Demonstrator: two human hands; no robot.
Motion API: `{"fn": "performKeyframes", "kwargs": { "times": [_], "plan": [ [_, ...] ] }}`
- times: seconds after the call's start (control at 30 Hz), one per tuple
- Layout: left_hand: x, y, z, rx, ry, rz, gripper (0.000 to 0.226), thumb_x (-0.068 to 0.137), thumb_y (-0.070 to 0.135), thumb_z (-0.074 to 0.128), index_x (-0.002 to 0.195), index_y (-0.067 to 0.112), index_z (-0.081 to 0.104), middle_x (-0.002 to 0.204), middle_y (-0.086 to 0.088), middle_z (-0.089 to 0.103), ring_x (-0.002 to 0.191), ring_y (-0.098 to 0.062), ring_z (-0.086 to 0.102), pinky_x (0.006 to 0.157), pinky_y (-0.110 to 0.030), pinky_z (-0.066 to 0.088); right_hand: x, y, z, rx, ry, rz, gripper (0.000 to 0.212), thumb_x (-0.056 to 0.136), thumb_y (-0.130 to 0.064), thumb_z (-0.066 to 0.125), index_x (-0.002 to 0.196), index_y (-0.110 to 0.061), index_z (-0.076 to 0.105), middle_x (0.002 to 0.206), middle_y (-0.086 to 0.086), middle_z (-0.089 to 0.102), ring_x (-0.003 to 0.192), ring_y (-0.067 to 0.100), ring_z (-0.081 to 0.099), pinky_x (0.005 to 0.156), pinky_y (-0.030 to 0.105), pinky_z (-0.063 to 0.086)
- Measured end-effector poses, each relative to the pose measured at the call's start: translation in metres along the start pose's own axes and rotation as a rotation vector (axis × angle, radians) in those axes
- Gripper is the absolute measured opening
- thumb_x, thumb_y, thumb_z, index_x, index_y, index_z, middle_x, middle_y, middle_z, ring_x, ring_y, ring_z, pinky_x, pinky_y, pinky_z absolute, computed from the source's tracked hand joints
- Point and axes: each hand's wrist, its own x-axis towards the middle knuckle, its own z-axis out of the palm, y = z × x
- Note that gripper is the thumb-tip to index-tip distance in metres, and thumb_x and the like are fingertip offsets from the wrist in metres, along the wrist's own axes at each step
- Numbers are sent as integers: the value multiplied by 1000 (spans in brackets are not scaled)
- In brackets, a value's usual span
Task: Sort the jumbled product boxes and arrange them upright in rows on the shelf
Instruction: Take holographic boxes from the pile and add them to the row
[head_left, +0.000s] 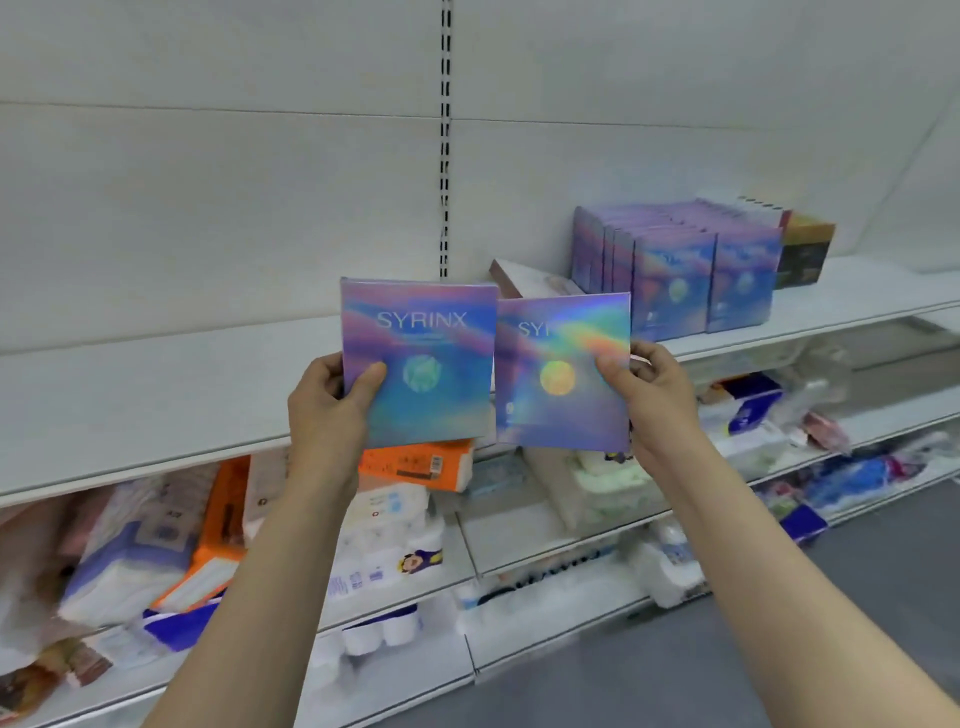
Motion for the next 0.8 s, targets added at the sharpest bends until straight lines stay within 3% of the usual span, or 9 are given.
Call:
{"fn": "performKeyframes", "kwargs": {
  "times": [0.1, 0.2, 0.3, 0.4, 0.47, 0.6, 0.7, 0.8],
  "plan": [
    [0, 5, 39, -5, -33, 14, 23, 87, 20, 71, 108, 12, 63, 100, 0, 71, 86, -9, 66, 75, -24, 52, 20, -5, -31, 9, 30, -18, 33, 91, -8, 68, 120, 0, 54, 97, 7, 71, 85, 26, 67, 77, 42, 52],
    [0, 3, 83, -17, -56, 36, 23, 87, 19, 70, 108, 11, 63, 99, 1, 71, 83, -5, 65, 72, -20, 50, 52, -6, -68, 1, 45, -40, 21, 90, -10, 70, 109, -10, 60, 92, 4, 72, 89, 26, 67, 86, 48, 52],
    [0, -4, 132, -33, -67, 33, 25, 88, 19, 70, 110, 10, 63, 102, -2, 71, 88, -10, 67, 74, -23, 53, 98, -6, -109, -13, 39, -63, 27, 89, -15, 72, 112, -13, 58, 105, 10, 69, 103, 30, 66, 97, 49, 49],
    [0, -10, 185, -51, -50, 34, 24, 88, 18, 70, 109, 10, 63, 102, -2, 72, 89, -12, 68, 75, -23, 55, 154, -9, -147, -13, -9, -99, 23, 89, -16, 72, 108, -18, 58, 97, 0, 70, 99, 24, 64, 99, 47, 50],
    [-1, -13, 221, -58, -27, 34, 22, 87, 16, 70, 107, 10, 63, 100, -1, 72, 90, -13, 68, 76, -23, 54, 192, -10, -169, -6, -47, -115, 21, 89, -16, 72, 106, -20, 60, 97, 0, 71, 99, 24, 66, 101, 54, 49],
    [-6, -17, 284, -86, 30, 6, 23, 87, 15, 70, 107, 7, 63, 101, -4, 72, 93, -18, 69, 82, -30, 55, 262, -3, -193, -3, -154, -107, 31, 88, -15, 72, 116, -12, 59, 119, 19, 67, 116, 39, 61, 105, 61, 43],
    [-11, -21, 321, -89, 98, 10, 25, 87, 15, 71, 108, 5, 62, 101, -6, 73, 93, -20, 69, 82, -32, 57, 300, 14, -192, -105, -251, -131, 35, 91, -11, 69, 122, -3, 55, 121, 26, 62, 108, 29, 59, 103, 48, 48],
    [-19, -27, 347, -72, 162, 10, 24, 86, 15, 71, 107, 7, 62, 100, -5, 73, 92, -18, 70, 77, -26, 57, 320, 27, -189, -288, -244, -234, 33, 88, -23, 74, 115, -8, 61, 103, 6, 66, 94, 17, 58, 80, 12, 47]
  ]
}}
